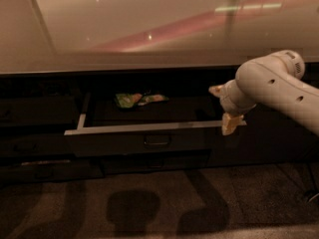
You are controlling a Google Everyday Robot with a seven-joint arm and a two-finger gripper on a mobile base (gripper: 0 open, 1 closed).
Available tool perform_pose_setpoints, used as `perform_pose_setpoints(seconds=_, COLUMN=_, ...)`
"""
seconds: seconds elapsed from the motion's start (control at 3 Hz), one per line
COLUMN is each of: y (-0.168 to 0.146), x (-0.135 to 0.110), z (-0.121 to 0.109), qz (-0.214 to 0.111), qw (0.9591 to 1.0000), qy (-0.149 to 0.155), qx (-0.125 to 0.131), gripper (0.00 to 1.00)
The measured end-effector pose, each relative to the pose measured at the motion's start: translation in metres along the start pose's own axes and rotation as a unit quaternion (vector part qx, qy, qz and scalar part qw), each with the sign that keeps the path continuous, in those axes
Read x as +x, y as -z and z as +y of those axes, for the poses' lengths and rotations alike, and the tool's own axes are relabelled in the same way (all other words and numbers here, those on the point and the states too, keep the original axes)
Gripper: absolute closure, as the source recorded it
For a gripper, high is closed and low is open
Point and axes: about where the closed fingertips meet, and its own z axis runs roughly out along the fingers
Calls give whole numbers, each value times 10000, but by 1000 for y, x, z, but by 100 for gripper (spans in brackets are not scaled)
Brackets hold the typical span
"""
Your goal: Open top drawer
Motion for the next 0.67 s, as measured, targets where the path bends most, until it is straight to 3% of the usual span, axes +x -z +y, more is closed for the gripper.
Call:
perform_pose_setpoints(seconds=0.33, y=19, x=-4, z=-8, qz=85, qw=9998, qy=62, qx=150, gripper=0)
perform_pose_setpoints(seconds=0.67, y=19, x=-4, z=-8, qz=86, qw=9998, qy=63, qx=151, gripper=0)
